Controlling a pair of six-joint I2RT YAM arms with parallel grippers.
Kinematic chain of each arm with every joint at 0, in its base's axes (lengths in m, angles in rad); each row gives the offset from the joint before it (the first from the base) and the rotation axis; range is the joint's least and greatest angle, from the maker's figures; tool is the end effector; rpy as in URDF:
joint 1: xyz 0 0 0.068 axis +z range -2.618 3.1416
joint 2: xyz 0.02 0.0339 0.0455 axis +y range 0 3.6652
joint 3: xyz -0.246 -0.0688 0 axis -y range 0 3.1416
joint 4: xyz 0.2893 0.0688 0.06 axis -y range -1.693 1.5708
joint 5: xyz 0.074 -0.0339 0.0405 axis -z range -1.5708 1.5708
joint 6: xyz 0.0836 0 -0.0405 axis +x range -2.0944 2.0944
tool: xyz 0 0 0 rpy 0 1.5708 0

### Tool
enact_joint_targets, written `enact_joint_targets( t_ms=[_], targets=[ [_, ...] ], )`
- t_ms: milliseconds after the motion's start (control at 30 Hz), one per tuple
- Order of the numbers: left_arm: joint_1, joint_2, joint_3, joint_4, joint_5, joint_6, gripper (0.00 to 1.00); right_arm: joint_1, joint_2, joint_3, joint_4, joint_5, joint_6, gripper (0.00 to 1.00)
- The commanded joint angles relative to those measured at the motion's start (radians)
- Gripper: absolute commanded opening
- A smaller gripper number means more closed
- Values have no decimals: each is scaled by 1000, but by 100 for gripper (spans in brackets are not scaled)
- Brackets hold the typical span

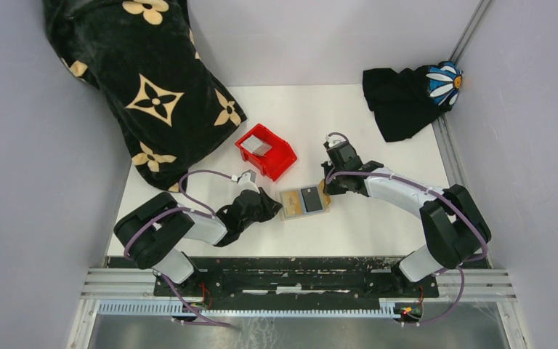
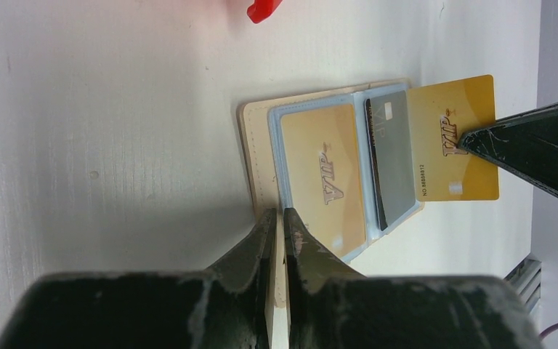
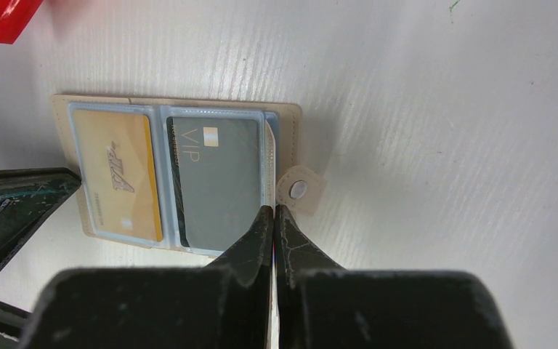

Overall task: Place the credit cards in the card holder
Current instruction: Insert the credit card into the card holder, then turn over the card slot in the card holder.

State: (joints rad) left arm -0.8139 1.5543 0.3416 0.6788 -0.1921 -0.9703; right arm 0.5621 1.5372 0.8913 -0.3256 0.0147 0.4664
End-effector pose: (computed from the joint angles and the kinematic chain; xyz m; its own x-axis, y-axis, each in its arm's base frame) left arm 0.2230 -0.2129 0.0301 -0.6931 -0.4457 -0.5666 0.0511 0.7536 -0.6553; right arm 0.3118 0.1950 0.1030 -0.8605 -0.0107 -0.5093 -0.1555 0.9575 0.2428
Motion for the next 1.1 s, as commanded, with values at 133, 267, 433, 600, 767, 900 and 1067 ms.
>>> enact_joint_targets(
  t_ms=[133,267,433,600,767,900,1067],
  targets=[
    [-5,27,23,-2,-29,30,14,-10,4,-26,21,11,-1,1],
    [-7,31,21,-2,-30,27,13,-18,11,-45,40,1,14,1],
    [-8,34,18,-1,-37,31,13,-42,15,-96,93,-44,53,1],
    [-10,37,17,-9,-38,34,13,-72,20,-149,163,-111,92,1],
    [-11,39,15,-11,-41,35,13,-99,-20,-194,238,-170,124,1],
    [-13,49,17,-13,-40,36,12,-104,-83,-233,316,-213,145,1],
    [-14,55,21,-19,-40,36,12,-104,-160,-239,335,-246,153,1]
  ],
)
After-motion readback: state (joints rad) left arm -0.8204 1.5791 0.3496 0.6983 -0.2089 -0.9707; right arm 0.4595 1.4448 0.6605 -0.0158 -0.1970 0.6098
